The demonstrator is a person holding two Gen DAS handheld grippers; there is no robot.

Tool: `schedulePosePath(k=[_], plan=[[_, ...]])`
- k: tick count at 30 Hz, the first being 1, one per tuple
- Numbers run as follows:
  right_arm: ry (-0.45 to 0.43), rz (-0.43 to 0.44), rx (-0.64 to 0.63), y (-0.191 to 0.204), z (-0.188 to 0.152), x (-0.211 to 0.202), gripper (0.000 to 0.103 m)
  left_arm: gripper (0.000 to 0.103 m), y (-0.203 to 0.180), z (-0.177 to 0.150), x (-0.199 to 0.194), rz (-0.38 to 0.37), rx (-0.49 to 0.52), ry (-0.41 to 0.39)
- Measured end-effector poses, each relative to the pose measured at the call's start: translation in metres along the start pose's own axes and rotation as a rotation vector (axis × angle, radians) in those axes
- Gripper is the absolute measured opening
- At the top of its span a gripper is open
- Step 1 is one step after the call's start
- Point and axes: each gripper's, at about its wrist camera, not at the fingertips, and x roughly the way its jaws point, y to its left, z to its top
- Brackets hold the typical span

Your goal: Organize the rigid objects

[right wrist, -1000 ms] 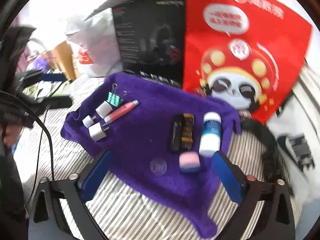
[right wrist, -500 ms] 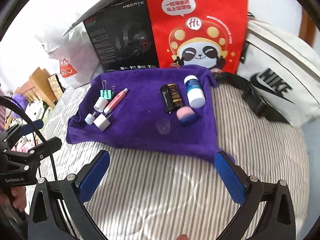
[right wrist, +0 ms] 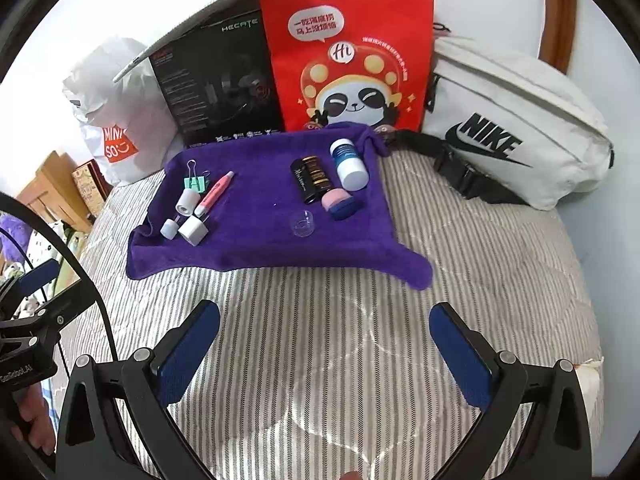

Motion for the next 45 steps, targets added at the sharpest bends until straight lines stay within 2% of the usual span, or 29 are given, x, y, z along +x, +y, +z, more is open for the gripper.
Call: schedulePosePath(k=[14,45], plan=[[-0.018,-0.057,-0.021,0.004,-0.008,-0.006,0.103,0.099,-0.005,-0.003,-0.006,0.014,0.01,-0.003],[-0.057,-0.068,-0.036,0.006,-0.011,-0.021,0.103,0.099,-0.006,-0.006,-0.003,0.02,0.02,0.02]])
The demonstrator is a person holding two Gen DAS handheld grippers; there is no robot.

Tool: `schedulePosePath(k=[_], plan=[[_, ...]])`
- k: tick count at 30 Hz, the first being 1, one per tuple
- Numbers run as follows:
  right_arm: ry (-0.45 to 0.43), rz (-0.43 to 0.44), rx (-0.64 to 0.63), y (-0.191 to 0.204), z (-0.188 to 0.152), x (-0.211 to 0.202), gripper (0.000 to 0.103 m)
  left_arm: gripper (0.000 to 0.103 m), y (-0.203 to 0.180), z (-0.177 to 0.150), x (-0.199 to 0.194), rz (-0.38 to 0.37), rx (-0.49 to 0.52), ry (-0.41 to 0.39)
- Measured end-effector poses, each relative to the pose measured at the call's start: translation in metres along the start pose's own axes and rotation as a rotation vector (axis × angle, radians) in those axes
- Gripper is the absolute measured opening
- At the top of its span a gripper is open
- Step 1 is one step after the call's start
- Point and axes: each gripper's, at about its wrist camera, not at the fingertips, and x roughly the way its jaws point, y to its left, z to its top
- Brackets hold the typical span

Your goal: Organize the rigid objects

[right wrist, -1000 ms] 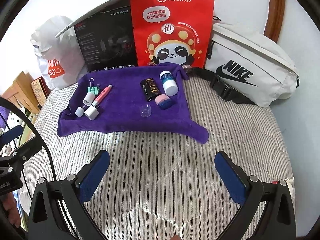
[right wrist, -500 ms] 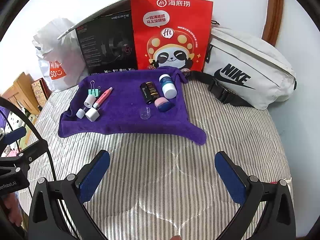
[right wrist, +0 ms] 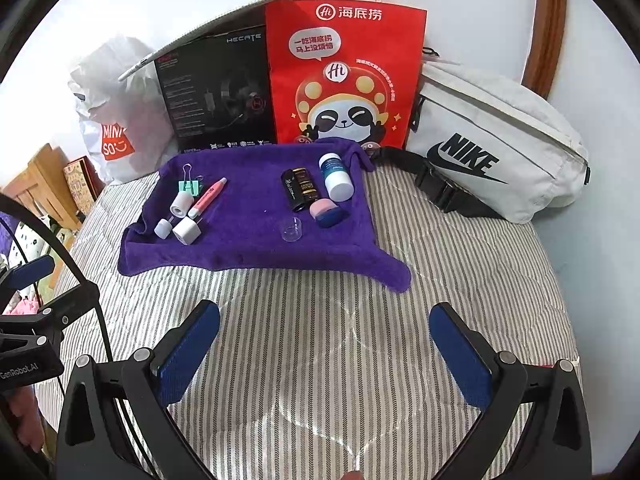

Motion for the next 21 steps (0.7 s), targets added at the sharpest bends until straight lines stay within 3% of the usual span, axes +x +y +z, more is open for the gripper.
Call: schedulePosePath(k=[21], plan=[[0.001,-0.006,-0.012,0.0042,0.0005,-0.0002,0.103,0.099,0.0081,-0.0016,0.0022,0.002,-0.006,0.011]])
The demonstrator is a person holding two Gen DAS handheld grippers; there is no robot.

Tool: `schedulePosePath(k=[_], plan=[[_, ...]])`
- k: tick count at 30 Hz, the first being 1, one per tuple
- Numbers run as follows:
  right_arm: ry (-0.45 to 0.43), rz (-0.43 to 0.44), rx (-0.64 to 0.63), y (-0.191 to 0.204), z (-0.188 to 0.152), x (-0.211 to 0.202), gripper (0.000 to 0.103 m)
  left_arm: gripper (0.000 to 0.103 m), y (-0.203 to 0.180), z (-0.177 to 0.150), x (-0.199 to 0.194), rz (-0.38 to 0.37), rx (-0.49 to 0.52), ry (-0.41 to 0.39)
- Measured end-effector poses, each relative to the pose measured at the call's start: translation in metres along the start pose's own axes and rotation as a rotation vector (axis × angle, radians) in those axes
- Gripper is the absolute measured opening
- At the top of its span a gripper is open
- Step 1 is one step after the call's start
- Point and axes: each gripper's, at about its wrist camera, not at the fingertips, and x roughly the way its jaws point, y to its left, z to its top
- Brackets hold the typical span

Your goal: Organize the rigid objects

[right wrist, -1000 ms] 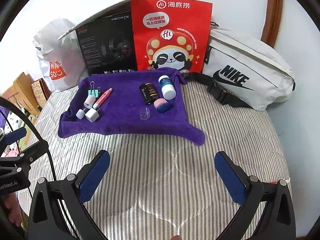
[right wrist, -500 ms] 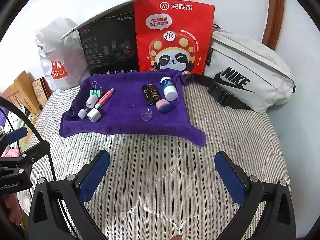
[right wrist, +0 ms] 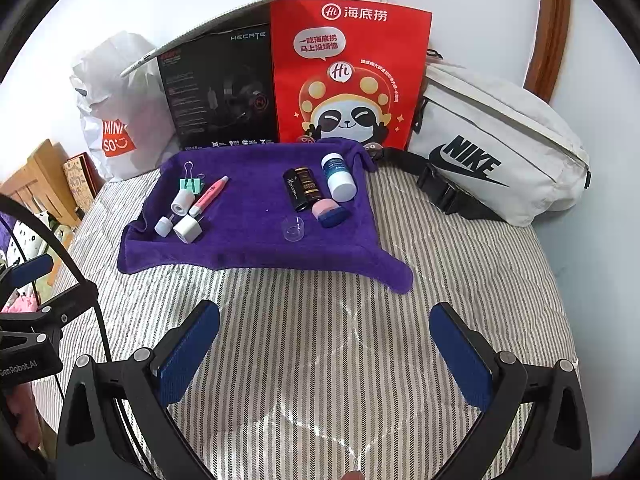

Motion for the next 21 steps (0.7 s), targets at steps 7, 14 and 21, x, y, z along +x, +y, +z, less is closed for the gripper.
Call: schedulePosePath(k=[7,14,21], plan=[[-0.002,-0.001,0.001,-0.0013,0.0001,0.0006,0.103,0.099,0.0,0.0003,0.0001,0.001,0.0,0.001],[-0.004,-0.001,-0.001,-0.0017,0.0,-0.0002,0.103,0.099,-0.0004,0.0003,-0.001,0.001,0.004,-0.005],[-0.003,-0.004,-0.002,-0.0018,-0.0003,-0.001,0.103,0.099,-0.0021,0.0003,-0.002,0.004,0.008,-0.009]])
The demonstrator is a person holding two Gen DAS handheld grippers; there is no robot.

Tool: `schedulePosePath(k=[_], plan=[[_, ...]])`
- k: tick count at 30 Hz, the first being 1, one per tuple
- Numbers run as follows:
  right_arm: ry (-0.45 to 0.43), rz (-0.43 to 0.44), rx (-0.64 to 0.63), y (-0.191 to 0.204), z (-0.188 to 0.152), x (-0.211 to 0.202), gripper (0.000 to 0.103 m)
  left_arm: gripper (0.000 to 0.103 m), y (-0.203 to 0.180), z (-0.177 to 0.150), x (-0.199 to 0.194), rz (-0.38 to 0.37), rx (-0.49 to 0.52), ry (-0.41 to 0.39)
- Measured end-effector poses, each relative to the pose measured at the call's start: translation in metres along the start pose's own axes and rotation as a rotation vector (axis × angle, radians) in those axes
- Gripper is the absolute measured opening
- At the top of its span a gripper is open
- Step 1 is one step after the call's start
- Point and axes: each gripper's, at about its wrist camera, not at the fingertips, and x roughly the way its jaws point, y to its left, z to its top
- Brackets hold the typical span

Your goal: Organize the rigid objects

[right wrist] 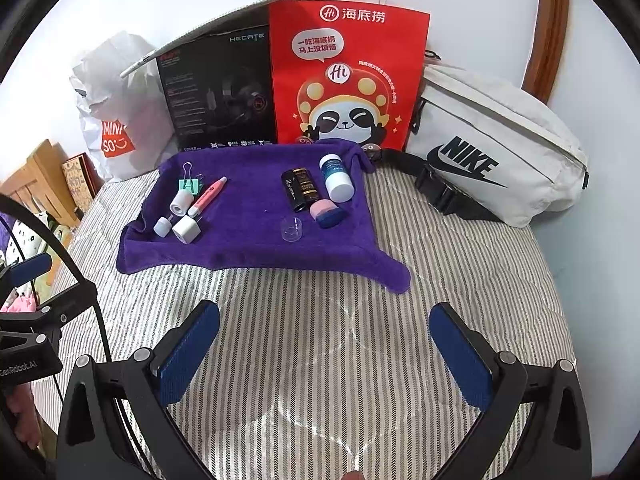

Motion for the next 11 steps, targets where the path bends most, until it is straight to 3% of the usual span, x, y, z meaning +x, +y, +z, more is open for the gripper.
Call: schedulePosePath(k=[11], plan=[[0.005,0.0,-0.002,-0.001,-0.0002,0.0012,0.103,0.099,-0.0003,0.0007,0.0026,0.005,0.004,-0.002]])
